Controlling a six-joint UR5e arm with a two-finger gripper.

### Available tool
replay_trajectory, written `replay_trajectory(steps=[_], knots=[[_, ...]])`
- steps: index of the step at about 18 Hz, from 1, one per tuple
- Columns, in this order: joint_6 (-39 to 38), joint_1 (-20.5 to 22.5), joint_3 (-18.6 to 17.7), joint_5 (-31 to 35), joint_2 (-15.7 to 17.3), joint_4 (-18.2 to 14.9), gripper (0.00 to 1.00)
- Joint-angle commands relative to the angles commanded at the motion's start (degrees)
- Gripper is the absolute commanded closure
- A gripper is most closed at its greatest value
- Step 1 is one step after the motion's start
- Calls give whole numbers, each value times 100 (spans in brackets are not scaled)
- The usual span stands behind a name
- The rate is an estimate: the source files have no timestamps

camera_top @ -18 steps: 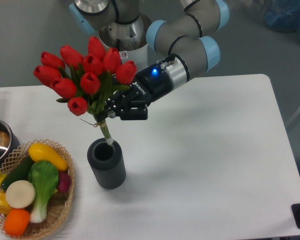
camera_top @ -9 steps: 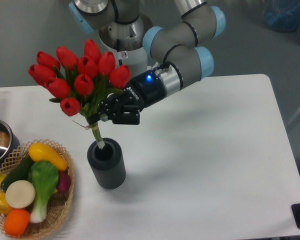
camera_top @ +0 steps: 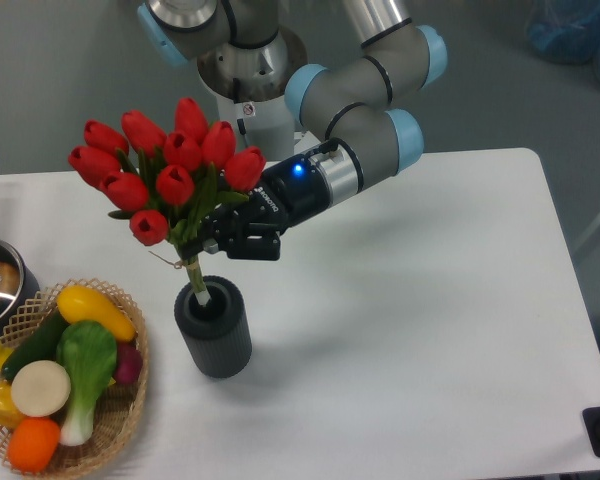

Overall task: Insert the flowers into the vase
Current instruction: 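Lower the tulip stems into the vase opening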

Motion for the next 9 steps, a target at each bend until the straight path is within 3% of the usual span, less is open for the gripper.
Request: replay_trajectory(steps=[9], knots=[[132, -9, -36, 0, -97, 0, 92]])
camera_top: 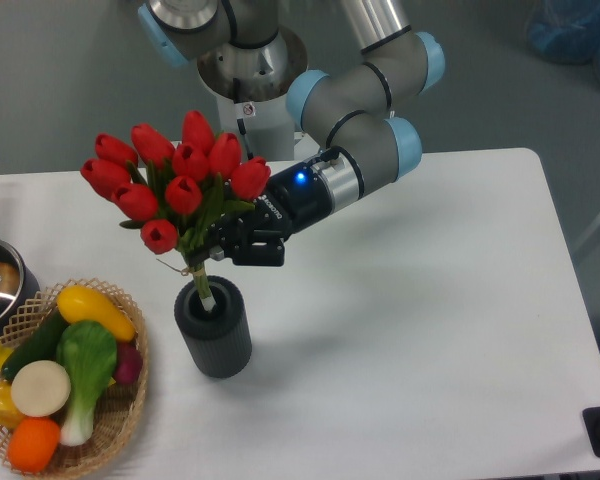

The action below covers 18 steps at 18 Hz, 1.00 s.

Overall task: Insert the flowers into the vase
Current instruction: 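Lower the tulip stems into the vase opening, then push the tulip bunch further down into the vase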

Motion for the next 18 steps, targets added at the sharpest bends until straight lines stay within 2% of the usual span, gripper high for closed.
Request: replay_trajectory(steps=[18], knots=[[220, 9, -193, 0, -334, 0, 91]])
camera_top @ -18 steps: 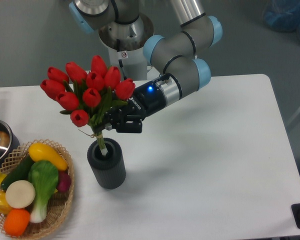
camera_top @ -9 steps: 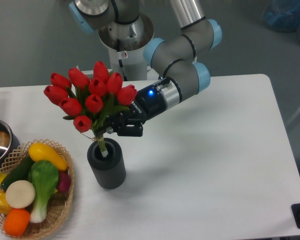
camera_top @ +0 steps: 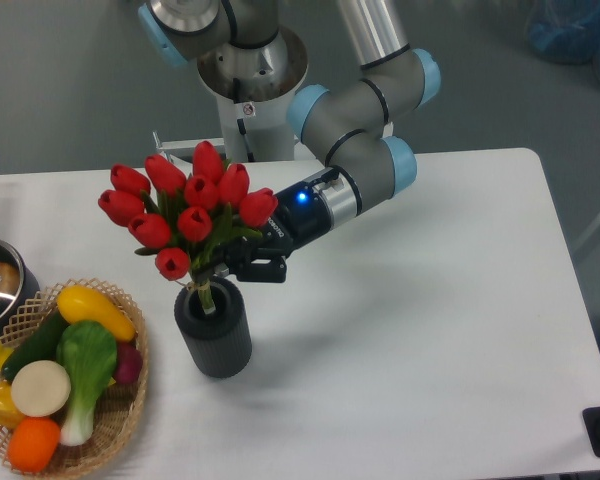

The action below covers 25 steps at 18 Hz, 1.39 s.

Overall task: Insert the flowers into the vase
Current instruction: 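Push the tulip bunch further down into the vase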

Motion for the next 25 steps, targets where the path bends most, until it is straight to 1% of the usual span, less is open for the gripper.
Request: replay_trajectory(steps=[9, 15, 18, 21, 25], knots=[[44, 18, -9, 9, -114, 0, 89], [149, 26, -53, 9, -158, 0, 90], [211, 26, -123, 9, -167, 0, 90], [439, 26, -219, 9, -202, 0, 90], [475, 62, -299, 9, -202, 0, 90]])
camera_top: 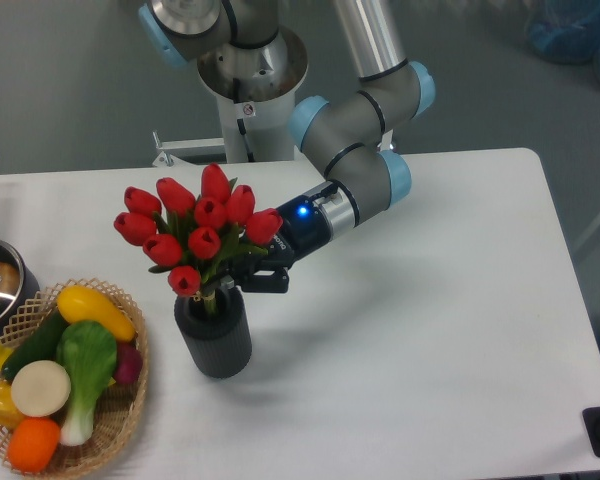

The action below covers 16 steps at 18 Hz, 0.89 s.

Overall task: Insert the flowers into the vase
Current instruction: 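Push the tulip bunch further down into the vase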

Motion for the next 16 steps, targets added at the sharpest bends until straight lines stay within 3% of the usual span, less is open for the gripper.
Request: replay_trajectory(steps=[16], knots=[[18, -9, 0, 18, -132, -9, 90]])
